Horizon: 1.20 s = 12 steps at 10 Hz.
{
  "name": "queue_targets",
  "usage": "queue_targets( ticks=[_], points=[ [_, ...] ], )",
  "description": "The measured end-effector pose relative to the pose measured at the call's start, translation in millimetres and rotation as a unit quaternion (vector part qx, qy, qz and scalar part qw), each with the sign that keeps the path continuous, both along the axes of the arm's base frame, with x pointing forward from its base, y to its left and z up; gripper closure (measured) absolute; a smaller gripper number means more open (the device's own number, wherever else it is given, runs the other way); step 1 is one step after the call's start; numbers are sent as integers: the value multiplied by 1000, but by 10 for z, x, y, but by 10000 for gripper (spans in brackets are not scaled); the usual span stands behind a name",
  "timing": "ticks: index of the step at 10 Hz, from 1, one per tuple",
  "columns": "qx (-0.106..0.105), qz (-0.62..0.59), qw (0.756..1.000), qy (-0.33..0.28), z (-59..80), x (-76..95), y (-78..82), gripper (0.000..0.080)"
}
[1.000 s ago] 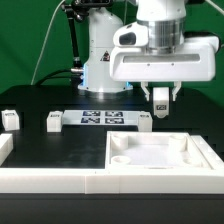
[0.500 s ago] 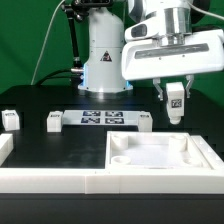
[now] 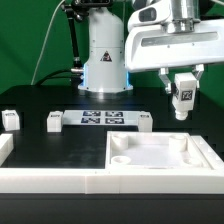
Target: Assemble one leg
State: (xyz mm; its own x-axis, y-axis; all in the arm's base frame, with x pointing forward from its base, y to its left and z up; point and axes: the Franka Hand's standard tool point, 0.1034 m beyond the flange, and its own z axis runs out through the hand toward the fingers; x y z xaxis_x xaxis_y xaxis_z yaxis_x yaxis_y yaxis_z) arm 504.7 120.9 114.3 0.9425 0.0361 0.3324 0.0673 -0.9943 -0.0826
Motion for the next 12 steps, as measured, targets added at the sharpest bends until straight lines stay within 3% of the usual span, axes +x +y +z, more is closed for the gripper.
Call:
queue_targets(
  ticks=[3, 7, 10, 12],
  points=[
    [-3, 5, 1000, 2, -27, -9, -14, 509],
    [-25, 59, 998, -21, -81, 570, -96, 509],
    [-27, 67, 997, -25, -104, 750, -103, 509],
    [-28, 65, 997, -38, -107, 747, -115, 509]
  ],
)
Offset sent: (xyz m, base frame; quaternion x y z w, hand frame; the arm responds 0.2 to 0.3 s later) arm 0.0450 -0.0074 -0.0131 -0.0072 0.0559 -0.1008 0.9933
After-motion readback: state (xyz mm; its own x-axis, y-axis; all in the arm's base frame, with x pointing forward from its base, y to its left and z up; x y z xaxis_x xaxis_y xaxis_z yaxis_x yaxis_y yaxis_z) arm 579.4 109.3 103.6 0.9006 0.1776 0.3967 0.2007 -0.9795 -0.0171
